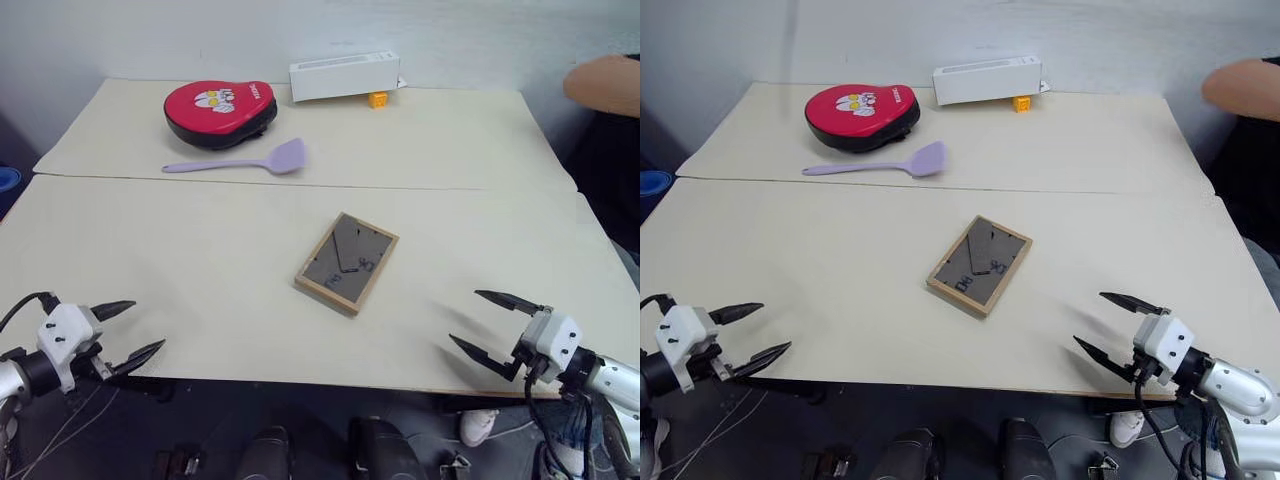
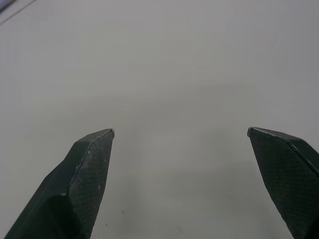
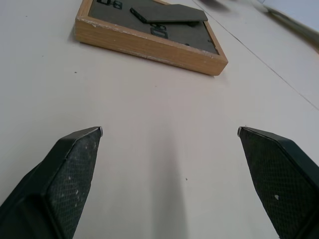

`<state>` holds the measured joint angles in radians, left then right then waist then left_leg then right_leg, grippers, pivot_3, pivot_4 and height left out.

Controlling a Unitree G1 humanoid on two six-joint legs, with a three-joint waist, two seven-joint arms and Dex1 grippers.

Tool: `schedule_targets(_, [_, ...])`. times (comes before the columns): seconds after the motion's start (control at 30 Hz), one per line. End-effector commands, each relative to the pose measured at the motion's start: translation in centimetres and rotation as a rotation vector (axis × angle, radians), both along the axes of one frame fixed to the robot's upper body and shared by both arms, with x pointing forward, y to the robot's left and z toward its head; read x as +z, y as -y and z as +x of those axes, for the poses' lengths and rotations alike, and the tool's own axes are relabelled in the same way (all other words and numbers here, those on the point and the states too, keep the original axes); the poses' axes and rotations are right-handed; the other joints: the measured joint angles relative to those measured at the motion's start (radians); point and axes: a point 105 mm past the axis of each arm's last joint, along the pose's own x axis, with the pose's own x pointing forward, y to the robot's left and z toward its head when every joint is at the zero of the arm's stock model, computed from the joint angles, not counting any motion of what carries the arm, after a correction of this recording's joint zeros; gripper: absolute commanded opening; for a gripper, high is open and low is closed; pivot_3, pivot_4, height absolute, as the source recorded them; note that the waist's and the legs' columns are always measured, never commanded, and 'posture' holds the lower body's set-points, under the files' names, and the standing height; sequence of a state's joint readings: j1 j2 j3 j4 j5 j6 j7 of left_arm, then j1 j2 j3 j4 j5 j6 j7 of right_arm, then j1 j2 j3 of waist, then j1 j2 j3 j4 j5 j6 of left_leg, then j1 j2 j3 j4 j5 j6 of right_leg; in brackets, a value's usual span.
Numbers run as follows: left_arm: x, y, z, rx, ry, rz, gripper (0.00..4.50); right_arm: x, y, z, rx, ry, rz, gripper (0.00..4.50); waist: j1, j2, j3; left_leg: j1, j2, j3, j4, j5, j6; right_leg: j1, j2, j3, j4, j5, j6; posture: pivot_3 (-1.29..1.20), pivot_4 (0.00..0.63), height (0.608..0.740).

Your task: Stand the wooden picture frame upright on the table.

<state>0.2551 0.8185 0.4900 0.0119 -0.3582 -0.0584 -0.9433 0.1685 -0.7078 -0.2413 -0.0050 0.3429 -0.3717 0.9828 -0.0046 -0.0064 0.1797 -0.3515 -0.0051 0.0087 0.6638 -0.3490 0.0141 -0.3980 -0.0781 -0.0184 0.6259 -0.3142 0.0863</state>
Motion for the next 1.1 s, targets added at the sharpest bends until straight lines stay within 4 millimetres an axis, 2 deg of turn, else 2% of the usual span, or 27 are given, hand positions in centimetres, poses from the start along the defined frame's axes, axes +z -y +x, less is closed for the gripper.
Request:
schedule_targets(0.03, [0.7,0.3,0.1,-0.003,0.025,0.001,4.50,0.5,-1.0,-0.3,0.035,0.020,0.028,4.49,0.000,0.000,0.000,0.000,0.000,0.000,0.000,0.000,0.000,0.000,0.000,0.000,0.000,0.000,0.000,0.00,0.150,0.740])
schedule_targets(0.1, [1.2,1.2,0.6,-0.020,0.018,-0.056,4.50,0.6,-1.8,-0.5,0.054,0.001,0.055,4.49,0.000,0.000,0.000,0.000,0.000,0.000,0.000,0.000,0.000,0.000,0.000,0.000,0.000,0.000,-0.001,0.00,0.150,0.740])
schedule_targets(0.17, [1.8,3.0,1.5,-0.069,0.000,-0.086,4.50,0.9,-2.9,-0.4,0.076,-0.012,0.080,4.49,0.001,0.000,0.000,0.000,0.000,-0.001,0.000,0.000,-0.001,0.000,0.000,-0.001,0.000,0.000,0.000,0.00,0.150,0.740])
schedule_targets(0.2, [2.1,4.2,2.3,-0.103,-0.005,-0.099,4.50,1.1,-3.4,-0.1,0.075,-0.022,0.088,4.21,0.003,0.000,0.000,0.000,0.000,-0.001,0.000,0.000,0.000,0.000,0.000,-0.001,0.000,0.000,0.000,0.00,0.150,0.740])
schedule_targets(0.23, [2.4,5.2,2.9,-0.128,-0.004,-0.108,4.50,1.1,-3.8,0.1,0.074,-0.041,0.097,4.13,0.006,0.000,0.000,0.000,0.000,-0.001,0.001,0.000,0.000,0.001,-0.001,-0.001,0.000,0.000,0.000,0.00,0.150,0.740])
schedule_targets(0.33, [2.9,8.4,6.4,-0.155,0.026,-0.109,3.94,1.0,-5.4,1.2,0.078,-0.069,0.074,3.28,0.010,0.001,0.000,0.000,0.000,-0.002,0.002,0.001,-0.001,0.002,-0.001,-0.003,0.000,0.000,0.000,0.00,0.150,0.740])
schedule_targets(0.4, [2.7,9.9,8.4,-0.144,0.017,-0.105,3.27,0.7,-6.1,2.1,0.059,-0.075,0.051,2.52,0.007,0.001,-0.001,-0.001,0.000,-0.002,0.002,0.003,-0.005,0.002,0.000,-0.003,0.001,0.000,0.001,0.00,0.150,0.740])
schedule_targets(0.43, [2.6,10.8,9.2,-0.158,0.023,-0.112,3.10,0.7,-6.3,2.6,0.046,-0.067,0.044,2.33,0.004,0.001,-0.001,-0.001,0.000,-0.002,0.002,0.004,-0.006,0.001,0.000,-0.003,0.001,0.000,0.001,0.00,0.150,0.740])
schedule_targets(0.63, [1.3,16.4,14.9,-0.182,0.038,-0.086,1.18,-0.1,-8.0,6.7,-0.027,-0.025,-0.019,0.26,0.002,0.000,0.000,-0.004,0.000,0.002,0.004,0.005,-0.007,-0.001,0.004,-0.002,0.003,0.001,0.002,0.00,0.150,0.740])
schedule_targets(0.67, [1.1,17.7,15.3,-0.209,0.026,-0.092,0.95,-0.2,-8.4,7.4,-0.037,-0.020,-0.029,0.03,0.003,0.000,0.000,-0.004,0.000,0.002,0.004,0.005,-0.007,-0.001,0.005,-0.002,0.003,0.001,0.003,0.00,0.150,0.740])
schedule_targets(0.7, [0.8,18.5,15.8,-0.214,0.013,-0.084,0.63,-0.1,-8.9,8.0,-0.043,-0.007,-0.019,0.00,0.004,0.000,0.000,-0.004,0.000,0.002,0.006,0.005,-0.007,-0.002,0.005,-0.002,0.003,0.001,0.003,0.00,0.150,0.740])
schedule_targets(0.73, [0.6,19.2,15.8,-0.234,0.011,-0.077,0.35,-0.2,-9.4,8.4,-0.043,-0.008,-0.018,0.00,0.004,0.000,0.000,-0.005,-0.001,0.002,0.007,0.005,-0.007,-0.002,0.005,-0.002,0.003,0.001,0.003,0.00,0.150,0.740])
schedule_targets(0.87, [-0.1,20.8,15.1,-0.304,-0.016,-0.092,0.35,0.1,-10.9,9.5,-0.038,0.006,-0.013,0.00,-0.001,0.000,0.000,-0.010,0.000,0.003,0.008,0.005,-0.007,-0.009,0.005,0.000,0.007,0.002,0.003,0.00,0.150,0.740])
schedule_targets(0.9, [-0.1,21.2,14.7,-0.329,-0.021,-0.098,0.35,0.2,-11.2,9.6,-0.031,0.011,-0.002,0.00,-0.001,0.000,0.000,-0.017,0.000,0.003,0.013,0.005,-0.007,-0.016,0.005,0.000,0.011,0.002,0.003,0.00,0.150,0.740])
schedule_targets(0.97, [-0.5,21.7,13.4,-0.379,-0.050,-0.112,0.35,0.4,-11.6,9.8,-0.005,0.017,-0.009,0.00,-0.002,0.000,0.000,-0.020,0.000,0.003,0.017,0.005,-0.008,-0.019,0.005,-0.001,0.015,0.002,0.003,0.00,0.150,0.740])
schedule_targets(1.1, [-1.2,21.3,11.5,-0.393,-0.079,-0.132,0.35,0.5,-12.0,9.9,0.035,0.017,-0.028,0.00,0.000,0.000,0.000,-0.018,0.000,0.002,0.019,0.005,-0.008,-0.016,0.004,0.000,0.017,0.002,0.003,0.00,0.150,0.740])
